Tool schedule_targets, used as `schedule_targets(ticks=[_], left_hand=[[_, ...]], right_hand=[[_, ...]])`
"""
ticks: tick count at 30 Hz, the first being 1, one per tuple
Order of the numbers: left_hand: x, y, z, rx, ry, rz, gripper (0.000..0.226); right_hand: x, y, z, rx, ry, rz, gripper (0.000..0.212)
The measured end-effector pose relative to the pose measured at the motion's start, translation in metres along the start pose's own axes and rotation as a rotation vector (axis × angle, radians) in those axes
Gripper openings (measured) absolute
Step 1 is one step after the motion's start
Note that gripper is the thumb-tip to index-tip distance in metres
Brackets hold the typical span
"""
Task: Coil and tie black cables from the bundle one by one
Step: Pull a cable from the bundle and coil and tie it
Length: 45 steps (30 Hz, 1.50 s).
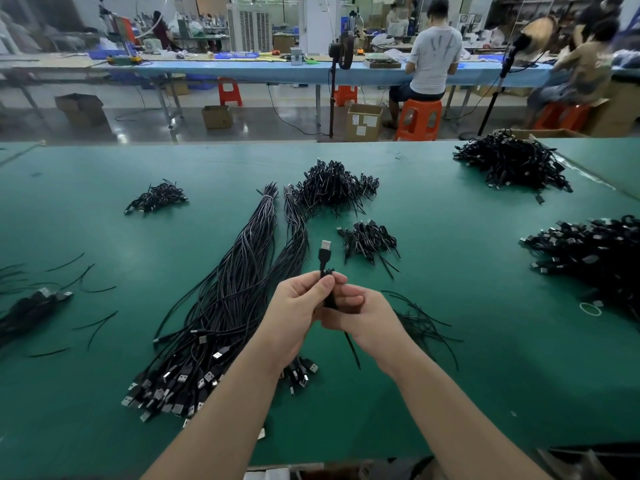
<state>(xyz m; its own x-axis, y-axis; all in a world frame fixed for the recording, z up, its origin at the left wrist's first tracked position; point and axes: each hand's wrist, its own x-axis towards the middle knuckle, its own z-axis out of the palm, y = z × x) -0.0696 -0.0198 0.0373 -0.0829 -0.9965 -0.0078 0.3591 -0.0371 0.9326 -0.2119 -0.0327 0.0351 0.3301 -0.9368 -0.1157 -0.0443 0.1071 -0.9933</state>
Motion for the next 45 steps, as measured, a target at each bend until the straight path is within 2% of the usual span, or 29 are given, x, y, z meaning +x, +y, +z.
schedule_targets(ticks=[3, 6, 9, 14, 19, 23, 25, 27, 29, 33, 37, 43, 45], left_hand=[[0.002, -0.002, -0.007, 0.189, 0.05, 0.033, 0.03], [0.001, -0.004, -0.007, 0.401, 0.085, 0.054, 0.025], [0.003, -0.004, -0.007, 0.628, 0.186, 0.063, 0.021], [0.007, -0.004, -0.01, 0.872, 0.225, 0.027, 0.029], [0.007, -0.007, -0.008, 0.667, 0.3, 0.023, 0.034], [0.008, -0.01, -0.009, 0.676, 0.322, 0.03, 0.035], [0.007, -0.008, -0.009, 0.688, 0.312, 0.028, 0.029], [0.008, -0.005, -0.011, 0.546, 0.298, 0.022, 0.018], [0.008, 0.0, -0.015, 0.455, 0.301, 0.032, 0.015], [0.014, 0.0, -0.024, 0.808, 0.199, -0.038, 0.03], [0.019, -0.003, -0.025, 0.957, 0.12, -0.014, 0.019], [0.021, -0.002, -0.032, 1.041, 0.028, -0.028, 0.019], [0.021, -0.002, -0.034, 1.013, -0.004, -0.026, 0.02]], right_hand=[[0.001, 0.002, -0.002, -0.031, 0.027, -0.024, 0.028], [0.002, 0.008, -0.001, -0.164, 0.056, -0.049, 0.028], [0.004, 0.014, 0.0, -0.28, 0.113, -0.051, 0.021], [0.003, 0.021, 0.007, -0.184, 0.121, 0.004, 0.028], [0.003, 0.021, 0.008, -0.138, 0.107, 0.008, 0.022], [0.006, 0.022, 0.009, -0.124, 0.124, 0.033, 0.02], [0.006, 0.023, 0.008, -0.105, 0.126, 0.058, 0.019], [0.006, 0.025, 0.007, -0.049, 0.137, 0.095, 0.015], [0.007, 0.026, 0.005, 0.023, 0.16, 0.131, 0.013], [0.006, 0.027, 0.005, 0.016, 0.136, 0.151, 0.012], [0.003, 0.03, 0.009, -0.141, 0.049, 0.111, 0.016], [-0.001, 0.036, 0.008, -0.266, -0.112, 0.097, 0.022], [-0.001, 0.043, 0.011, -0.062, -0.116, 0.169, 0.027]])
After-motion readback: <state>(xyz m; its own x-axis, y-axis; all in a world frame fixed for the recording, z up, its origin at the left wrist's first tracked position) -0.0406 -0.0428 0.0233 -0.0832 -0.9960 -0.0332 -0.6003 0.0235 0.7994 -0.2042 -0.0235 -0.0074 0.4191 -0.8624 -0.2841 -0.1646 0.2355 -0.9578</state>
